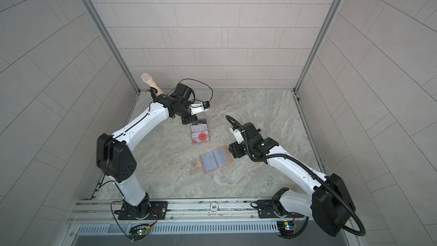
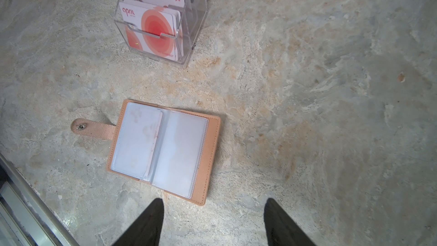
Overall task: Take the credit cards out of the card holder
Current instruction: Place the credit card in the storage box.
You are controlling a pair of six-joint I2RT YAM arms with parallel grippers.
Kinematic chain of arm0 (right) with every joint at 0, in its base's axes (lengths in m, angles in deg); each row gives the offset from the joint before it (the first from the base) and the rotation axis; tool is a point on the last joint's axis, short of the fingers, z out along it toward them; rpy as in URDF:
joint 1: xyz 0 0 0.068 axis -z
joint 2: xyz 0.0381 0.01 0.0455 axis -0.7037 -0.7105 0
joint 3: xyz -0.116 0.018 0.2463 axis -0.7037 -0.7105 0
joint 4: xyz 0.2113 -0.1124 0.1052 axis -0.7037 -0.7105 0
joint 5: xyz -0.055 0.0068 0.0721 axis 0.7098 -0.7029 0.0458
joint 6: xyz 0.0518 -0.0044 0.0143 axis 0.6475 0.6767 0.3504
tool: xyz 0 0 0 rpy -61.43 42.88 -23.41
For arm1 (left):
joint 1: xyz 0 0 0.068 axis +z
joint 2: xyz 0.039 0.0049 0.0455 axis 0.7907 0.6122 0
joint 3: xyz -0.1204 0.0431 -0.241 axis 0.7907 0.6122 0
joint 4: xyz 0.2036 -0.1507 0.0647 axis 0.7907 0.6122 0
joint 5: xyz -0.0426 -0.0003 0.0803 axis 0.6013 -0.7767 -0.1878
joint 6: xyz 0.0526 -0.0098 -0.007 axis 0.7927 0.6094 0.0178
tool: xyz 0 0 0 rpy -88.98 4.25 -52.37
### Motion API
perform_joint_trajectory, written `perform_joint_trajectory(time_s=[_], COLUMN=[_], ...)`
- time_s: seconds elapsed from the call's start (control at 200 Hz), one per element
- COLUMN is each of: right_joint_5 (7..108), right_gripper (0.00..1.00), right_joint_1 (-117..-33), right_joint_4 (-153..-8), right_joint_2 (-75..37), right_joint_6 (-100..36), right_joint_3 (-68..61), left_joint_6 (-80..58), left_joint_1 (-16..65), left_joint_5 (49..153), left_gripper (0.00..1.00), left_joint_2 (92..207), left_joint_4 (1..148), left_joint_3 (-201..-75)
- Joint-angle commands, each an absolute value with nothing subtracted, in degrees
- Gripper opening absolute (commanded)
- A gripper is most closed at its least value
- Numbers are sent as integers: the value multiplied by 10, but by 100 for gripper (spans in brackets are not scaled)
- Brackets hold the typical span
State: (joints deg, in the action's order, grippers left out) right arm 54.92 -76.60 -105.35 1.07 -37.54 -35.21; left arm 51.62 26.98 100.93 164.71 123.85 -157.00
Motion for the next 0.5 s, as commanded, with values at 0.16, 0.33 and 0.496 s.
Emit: perform_joint_trajectory(time_s=[0.16, 0.33, 0.496], right_joint_5=[543, 553, 555], right_gripper=[70, 70, 70], right_joint_1=[-775, -789, -808], right_joint_4=[-1071, -1087, -1082], right_joint_2=[3, -13, -36], right_joint_6=[-383, -392, -381], right_joint_3=[-319, -297, -283], left_joint_6=[220, 81, 30], left_joint_1=[275, 267, 209], left_joint_5=[1101, 1149, 1136], left_gripper=[59, 59, 55], left_joint_2=[1452, 1358, 1297], left_joint_4=[1001, 885, 835], left_joint_3=[-1312, -1145, -1040])
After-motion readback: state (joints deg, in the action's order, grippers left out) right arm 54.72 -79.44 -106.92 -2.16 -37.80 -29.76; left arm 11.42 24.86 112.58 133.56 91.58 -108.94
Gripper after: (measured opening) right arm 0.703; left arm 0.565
